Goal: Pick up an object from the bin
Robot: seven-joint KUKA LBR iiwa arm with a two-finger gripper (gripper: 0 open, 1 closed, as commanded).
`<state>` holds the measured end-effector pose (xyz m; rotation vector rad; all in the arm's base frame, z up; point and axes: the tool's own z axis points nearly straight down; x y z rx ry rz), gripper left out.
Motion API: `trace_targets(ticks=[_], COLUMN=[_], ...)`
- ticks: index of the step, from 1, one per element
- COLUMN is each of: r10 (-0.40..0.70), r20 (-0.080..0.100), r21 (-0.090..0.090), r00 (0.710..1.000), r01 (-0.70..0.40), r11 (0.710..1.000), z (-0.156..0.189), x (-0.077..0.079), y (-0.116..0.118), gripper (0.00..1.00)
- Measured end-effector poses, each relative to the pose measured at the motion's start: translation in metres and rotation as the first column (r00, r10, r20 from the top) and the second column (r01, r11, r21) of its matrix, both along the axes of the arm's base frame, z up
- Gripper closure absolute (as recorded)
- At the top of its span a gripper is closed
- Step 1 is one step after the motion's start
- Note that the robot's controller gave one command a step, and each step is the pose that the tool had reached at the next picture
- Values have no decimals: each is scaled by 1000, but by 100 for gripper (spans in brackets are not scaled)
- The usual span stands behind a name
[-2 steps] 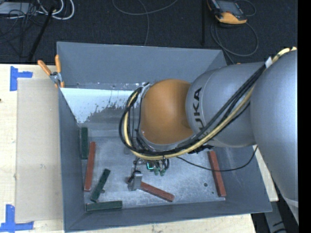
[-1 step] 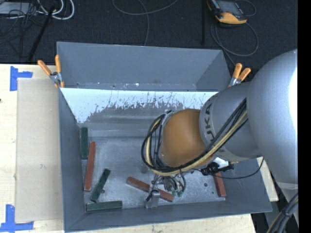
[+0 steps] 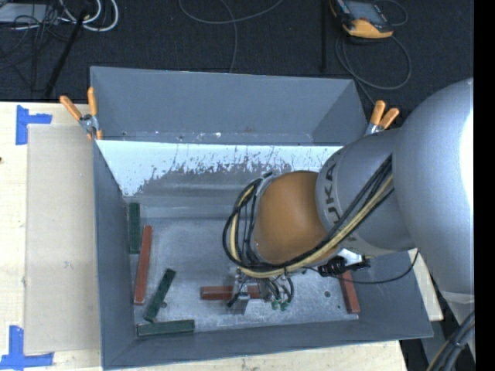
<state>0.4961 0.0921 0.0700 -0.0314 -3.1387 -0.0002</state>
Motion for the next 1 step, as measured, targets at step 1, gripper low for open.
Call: trace_targets(ticks=[1], r10=[5], r20=[11], r21=[1], r00=[1000], r01=[-5], r11=[1000], z=[162], x=[7], y=[-10], gripper=[100])
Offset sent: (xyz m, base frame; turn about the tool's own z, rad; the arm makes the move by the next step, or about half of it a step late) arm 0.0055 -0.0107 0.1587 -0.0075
